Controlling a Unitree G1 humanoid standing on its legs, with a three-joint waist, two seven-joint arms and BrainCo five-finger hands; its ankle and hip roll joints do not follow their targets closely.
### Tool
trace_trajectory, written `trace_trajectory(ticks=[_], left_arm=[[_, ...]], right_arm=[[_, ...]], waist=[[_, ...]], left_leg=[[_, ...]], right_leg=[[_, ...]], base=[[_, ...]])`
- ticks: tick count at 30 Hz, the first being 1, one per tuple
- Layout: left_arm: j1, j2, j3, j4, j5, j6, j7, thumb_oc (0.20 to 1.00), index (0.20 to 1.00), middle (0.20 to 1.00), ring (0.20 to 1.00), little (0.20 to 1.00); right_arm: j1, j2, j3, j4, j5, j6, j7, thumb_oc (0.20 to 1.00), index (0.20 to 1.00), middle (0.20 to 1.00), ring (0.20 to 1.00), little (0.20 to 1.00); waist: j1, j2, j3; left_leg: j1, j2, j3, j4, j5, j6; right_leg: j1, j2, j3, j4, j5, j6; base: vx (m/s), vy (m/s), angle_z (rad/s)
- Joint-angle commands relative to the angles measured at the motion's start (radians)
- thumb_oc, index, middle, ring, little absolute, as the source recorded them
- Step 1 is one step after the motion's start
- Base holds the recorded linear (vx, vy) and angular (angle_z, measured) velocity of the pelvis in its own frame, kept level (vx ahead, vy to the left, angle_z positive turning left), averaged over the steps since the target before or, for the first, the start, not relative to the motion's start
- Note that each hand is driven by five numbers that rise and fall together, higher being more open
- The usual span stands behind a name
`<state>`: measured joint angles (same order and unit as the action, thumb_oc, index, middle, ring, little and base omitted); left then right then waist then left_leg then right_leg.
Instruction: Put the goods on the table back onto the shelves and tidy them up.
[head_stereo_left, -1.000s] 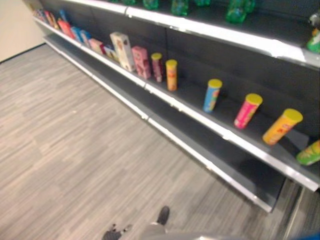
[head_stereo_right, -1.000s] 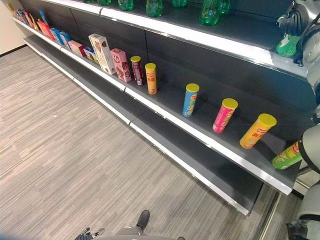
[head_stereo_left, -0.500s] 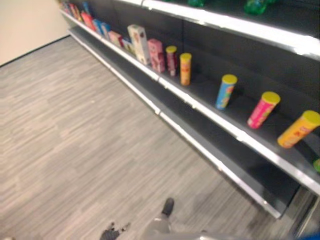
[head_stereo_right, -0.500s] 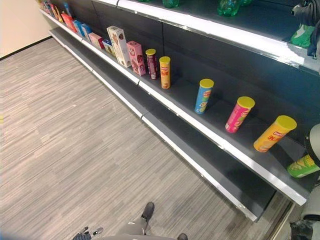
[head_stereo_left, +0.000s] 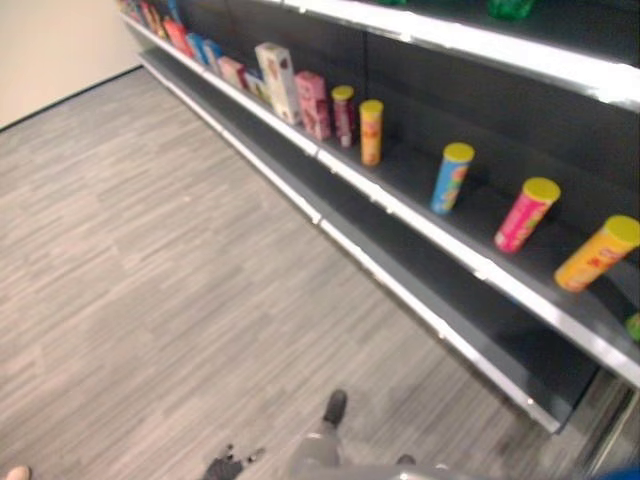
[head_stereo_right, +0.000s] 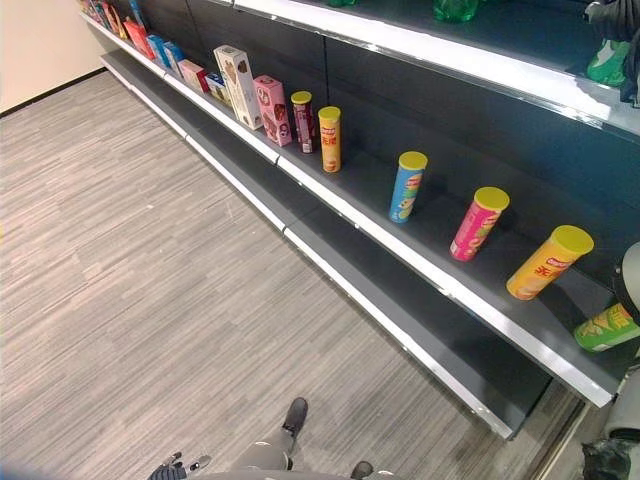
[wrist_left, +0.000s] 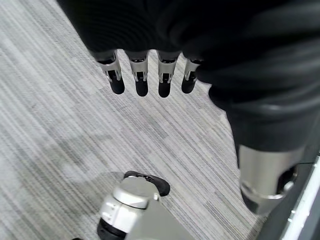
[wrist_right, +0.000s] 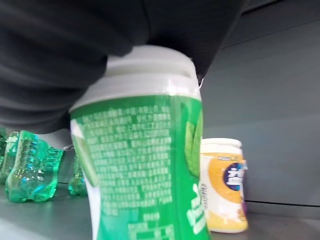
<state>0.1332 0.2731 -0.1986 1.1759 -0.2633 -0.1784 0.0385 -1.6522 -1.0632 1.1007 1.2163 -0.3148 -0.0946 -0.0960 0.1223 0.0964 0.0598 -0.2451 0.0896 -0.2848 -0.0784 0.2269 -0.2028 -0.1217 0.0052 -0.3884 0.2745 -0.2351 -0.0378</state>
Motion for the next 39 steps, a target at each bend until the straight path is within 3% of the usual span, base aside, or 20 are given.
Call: trace_trajectory(ticks=[1,11,12,13,14,34,39], left_arm=[[-0.075,0.05,-0.003,0.029,-0.011,-0.019,0.016,1.0,1.0,1.0,1.0,1.0],[-0.073,0.045,0.003,0.03,-0.009,-0.02,0.023,1.0,1.0,1.0,1.0,1.0],[-0.073,0.044,0.003,0.029,-0.007,-0.02,0.024,1.0,1.0,1.0,1.0,1.0],[-0.072,0.044,0.005,0.03,-0.009,-0.021,0.025,1.0,1.0,1.0,1.0,1.0],[-0.071,0.042,0.006,0.03,-0.01,-0.02,0.026,1.0,1.0,1.0,1.0,1.0],[-0.061,0.043,0.031,0.047,0.0,-0.016,0.038,1.0,1.0,1.0,1.0,1.0],[-0.058,0.035,0.039,0.033,0.005,-0.018,0.055,1.0,1.0,1.0,1.0,1.0]], right_arm=[[-0.105,-0.023,0.092,-0.01,-0.01,0.011,-0.004,0.2,0.2,0.2,0.2,0.2],[-0.09,-0.017,0.079,-0.004,-0.002,0.01,0.0,0.2,0.2,0.2,0.2,0.2],[-0.088,-0.019,0.077,-0.003,-0.003,0.01,-0.003,0.263,0.263,0.263,0.263,0.263],[-0.088,-0.017,0.076,0.0,-0.001,0.01,-0.003,0.263,0.263,0.263,0.263,0.263],[-0.085,-0.02,0.075,0.001,-0.002,0.011,-0.006,1.0,1.0,1.0,1.0,1.0],[-0.205,-0.062,0.112,-0.053,0.018,0.014,-0.101,1.0,1.0,1.0,1.0,1.0],[-0.226,-0.133,0.1,-0.198,0.037,0.016,-0.162,1.0,1.0,1.0,1.0,1.0]], waist=[[0.003,-0.117,0.045],[0.001,-0.116,0.043],[0.0,-0.116,0.043],[0.001,-0.115,0.044],[0.0,-0.114,0.045],[-0.016,-0.126,0.026],[-0.036,-0.13,0.024]], left_leg=[[0.209,-0.046,0.097,-0.009,-0.182,0.006],[0.218,-0.049,0.11,-0.009,-0.188,0.013],[0.219,-0.049,0.111,-0.009,-0.188,0.013],[0.219,-0.049,0.113,-0.009,-0.188,0.013],[0.219,-0.049,0.114,-0.009,-0.189,0.013],[0.242,-0.046,0.146,-0.009,-0.206,0.018],[0.254,-0.044,0.17,-0.009,-0.217,0.026]], right_leg=[[0.099,-0.076,0.146,-0.292,0.2,0.18],[0.105,-0.079,0.159,-0.299,0.201,0.181],[0.104,-0.08,0.16,-0.299,0.202,0.182],[0.104,-0.08,0.163,-0.3,0.202,0.182],[0.104,-0.08,0.165,-0.301,0.203,0.182],[0.129,-0.082,0.181,-0.329,0.212,0.195],[0.134,-0.088,0.2,-0.332,0.217,0.202]], base=[[0.01,0.015,-0.1],[0.01,0.019,-0.07],[0.0,0.013,-0.09],[0.0,0.014,-0.08],[0.0,0.014,-0.06],[0.0,0.008,-0.01],[-0.01,0.064,-0.13]])
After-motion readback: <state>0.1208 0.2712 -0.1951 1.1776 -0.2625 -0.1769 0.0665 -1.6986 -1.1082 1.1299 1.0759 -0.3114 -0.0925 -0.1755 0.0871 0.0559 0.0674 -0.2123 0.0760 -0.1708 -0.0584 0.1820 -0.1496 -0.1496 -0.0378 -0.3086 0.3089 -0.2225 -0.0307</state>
